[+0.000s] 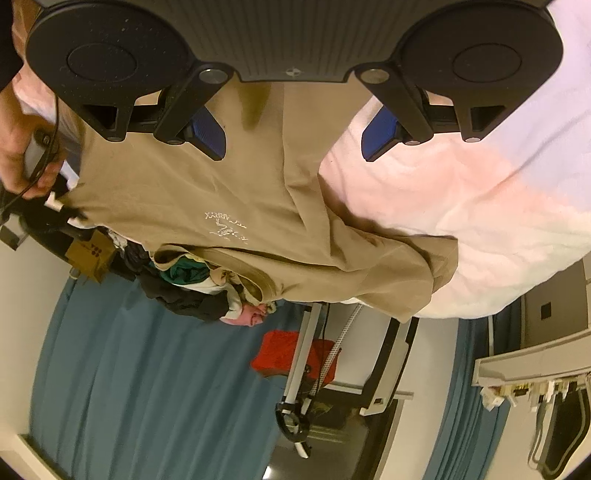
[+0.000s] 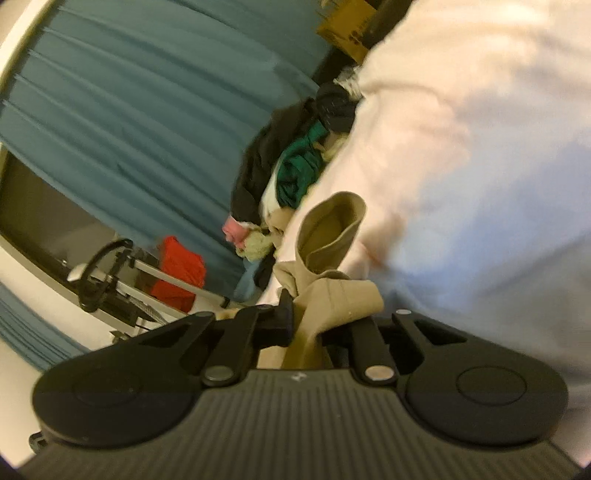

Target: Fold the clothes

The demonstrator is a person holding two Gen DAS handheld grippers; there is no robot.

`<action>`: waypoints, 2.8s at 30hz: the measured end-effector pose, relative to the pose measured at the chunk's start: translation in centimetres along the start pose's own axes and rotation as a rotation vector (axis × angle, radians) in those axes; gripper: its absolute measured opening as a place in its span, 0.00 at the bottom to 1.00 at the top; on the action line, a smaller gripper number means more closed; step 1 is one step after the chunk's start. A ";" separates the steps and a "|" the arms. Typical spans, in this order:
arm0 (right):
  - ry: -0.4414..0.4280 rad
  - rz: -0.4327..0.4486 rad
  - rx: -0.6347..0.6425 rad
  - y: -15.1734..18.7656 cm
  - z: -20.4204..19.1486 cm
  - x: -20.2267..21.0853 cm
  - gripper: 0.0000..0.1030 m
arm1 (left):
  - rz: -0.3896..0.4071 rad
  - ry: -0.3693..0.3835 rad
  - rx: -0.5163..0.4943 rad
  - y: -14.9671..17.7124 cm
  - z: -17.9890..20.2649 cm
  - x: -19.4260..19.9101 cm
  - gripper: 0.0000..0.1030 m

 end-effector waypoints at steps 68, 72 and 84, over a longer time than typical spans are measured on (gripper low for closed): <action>0.445 -0.660 0.905 17.8 -1.1 33.1 0.07 | -0.521 0.283 0.069 7.2 0.0 16.6 0.03; 0.485 -0.713 0.991 18.8 0.5 34.3 0.07 | -0.524 0.218 0.031 7.8 0.0 16.8 0.03; 0.445 -0.576 0.893 16.5 -0.6 35.6 0.30 | -0.436 0.186 -0.066 5.2 1.0 18.7 0.63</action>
Point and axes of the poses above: each gripper's, at about its wrist camera, not at the fingertips, and x roughly against the way its jaws point, z to its right, y to its underside, the point moved 10 cm from there along -x, roughly the way its jaws point, and after that the axes turned 11 degrees about -x, right-handed, at the moved point
